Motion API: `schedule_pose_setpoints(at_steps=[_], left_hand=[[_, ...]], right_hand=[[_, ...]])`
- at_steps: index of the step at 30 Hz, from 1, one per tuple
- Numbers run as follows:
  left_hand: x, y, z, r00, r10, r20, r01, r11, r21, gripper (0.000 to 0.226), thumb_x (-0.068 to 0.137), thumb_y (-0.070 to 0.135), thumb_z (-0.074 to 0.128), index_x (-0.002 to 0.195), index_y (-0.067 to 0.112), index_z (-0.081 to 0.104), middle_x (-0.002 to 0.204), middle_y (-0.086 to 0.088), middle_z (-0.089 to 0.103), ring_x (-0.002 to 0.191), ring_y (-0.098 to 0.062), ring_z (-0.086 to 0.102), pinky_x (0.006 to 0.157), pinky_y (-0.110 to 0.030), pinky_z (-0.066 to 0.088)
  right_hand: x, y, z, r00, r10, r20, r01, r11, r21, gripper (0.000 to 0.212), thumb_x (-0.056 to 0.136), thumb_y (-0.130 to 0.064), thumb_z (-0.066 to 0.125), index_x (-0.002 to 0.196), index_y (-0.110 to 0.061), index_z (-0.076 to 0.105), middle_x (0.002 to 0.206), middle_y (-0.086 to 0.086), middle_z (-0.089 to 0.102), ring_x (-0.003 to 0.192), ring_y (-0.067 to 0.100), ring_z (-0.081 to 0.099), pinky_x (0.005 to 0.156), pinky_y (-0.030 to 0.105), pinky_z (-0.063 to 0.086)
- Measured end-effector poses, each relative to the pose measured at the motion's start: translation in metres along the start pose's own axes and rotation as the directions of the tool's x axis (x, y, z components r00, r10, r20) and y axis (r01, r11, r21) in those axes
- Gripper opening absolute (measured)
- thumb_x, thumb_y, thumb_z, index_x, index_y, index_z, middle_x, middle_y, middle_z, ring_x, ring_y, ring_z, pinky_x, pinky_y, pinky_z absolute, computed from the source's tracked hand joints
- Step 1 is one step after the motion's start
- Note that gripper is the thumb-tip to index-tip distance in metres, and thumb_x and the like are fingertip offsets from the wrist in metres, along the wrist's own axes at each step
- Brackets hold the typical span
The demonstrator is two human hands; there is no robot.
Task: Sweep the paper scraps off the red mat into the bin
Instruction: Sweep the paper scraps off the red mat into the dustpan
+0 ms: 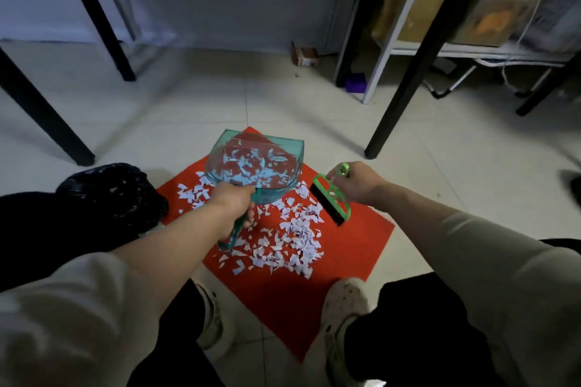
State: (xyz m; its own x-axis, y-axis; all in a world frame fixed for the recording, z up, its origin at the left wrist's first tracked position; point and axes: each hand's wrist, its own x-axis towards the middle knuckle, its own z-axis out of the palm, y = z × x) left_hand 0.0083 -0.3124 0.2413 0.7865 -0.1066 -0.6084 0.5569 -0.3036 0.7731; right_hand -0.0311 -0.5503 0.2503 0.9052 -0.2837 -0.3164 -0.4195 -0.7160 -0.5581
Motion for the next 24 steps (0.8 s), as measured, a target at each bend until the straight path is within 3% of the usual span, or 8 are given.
schedule_pose_setpoints(at_steps=[2,6,12,18,24], left_hand=[[-0.003,0.011,-0.004,1.000,0.003,-0.013,-0.002,0.999,0.034,0.017,0.100,0.017,0.049,0.092,0.005,0.056,0.062,-0.007,0.050,0.047,-0.017,0.045,0.045,-0.027,0.040],[0.005,0.036,-0.009,1.000,-0.016,-0.013,0.018,0.993,0.118,0.021,0.100,0.018,0.051,0.082,0.007,0.056,0.060,-0.006,0.051,0.046,-0.016,0.045,0.044,-0.028,0.041],[0.039,0.063,-0.005,0.996,-0.093,0.016,0.088,0.976,0.198,0.019,0.099,0.019,0.052,0.086,0.007,0.058,0.057,-0.004,0.052,0.043,-0.013,0.047,0.043,-0.026,0.043],[0.083,0.091,-0.012,0.990,-0.141,0.029,0.121,0.927,0.354,0.019,0.099,0.019,0.052,0.089,0.005,0.059,0.058,-0.006,0.052,0.044,-0.015,0.046,0.041,-0.024,0.042],[0.129,0.095,-0.018,0.989,-0.135,0.063,0.095,0.898,0.429,0.023,0.099,0.021,0.052,0.088,0.002,0.061,0.057,-0.007,0.053,0.045,-0.016,0.047,0.044,-0.025,0.043]], right_hand=[[0.008,-0.006,-0.008,0.998,-0.035,0.058,0.035,0.999,-0.003,0.025,0.095,-0.023,0.051,0.098,-0.007,0.069,0.097,0.015,0.071,0.091,0.031,0.068,0.084,0.045,0.056],[0.031,-0.009,-0.022,0.988,-0.071,0.137,0.070,0.997,0.014,0.020,0.097,-0.021,0.051,0.101,-0.011,0.068,0.096,0.015,0.072,0.087,0.031,0.070,0.077,0.039,0.058],[0.080,-0.016,-0.033,0.976,-0.066,0.207,0.060,0.997,0.038,0.021,0.098,-0.022,0.052,0.107,-0.010,0.067,0.102,0.013,0.070,0.091,0.031,0.070,0.081,0.040,0.059],[0.123,-0.019,-0.042,0.956,-0.063,0.287,0.091,0.992,-0.084,0.025,0.099,-0.028,0.050,0.113,-0.014,0.065,0.108,0.010,0.068,0.096,0.027,0.067,0.085,0.040,0.057],[0.154,0.008,-0.034,0.941,0.002,0.337,0.014,0.999,-0.046,0.020,0.100,-0.028,0.049,0.109,-0.019,0.064,0.106,0.007,0.065,0.088,0.026,0.069,0.075,0.040,0.061]])
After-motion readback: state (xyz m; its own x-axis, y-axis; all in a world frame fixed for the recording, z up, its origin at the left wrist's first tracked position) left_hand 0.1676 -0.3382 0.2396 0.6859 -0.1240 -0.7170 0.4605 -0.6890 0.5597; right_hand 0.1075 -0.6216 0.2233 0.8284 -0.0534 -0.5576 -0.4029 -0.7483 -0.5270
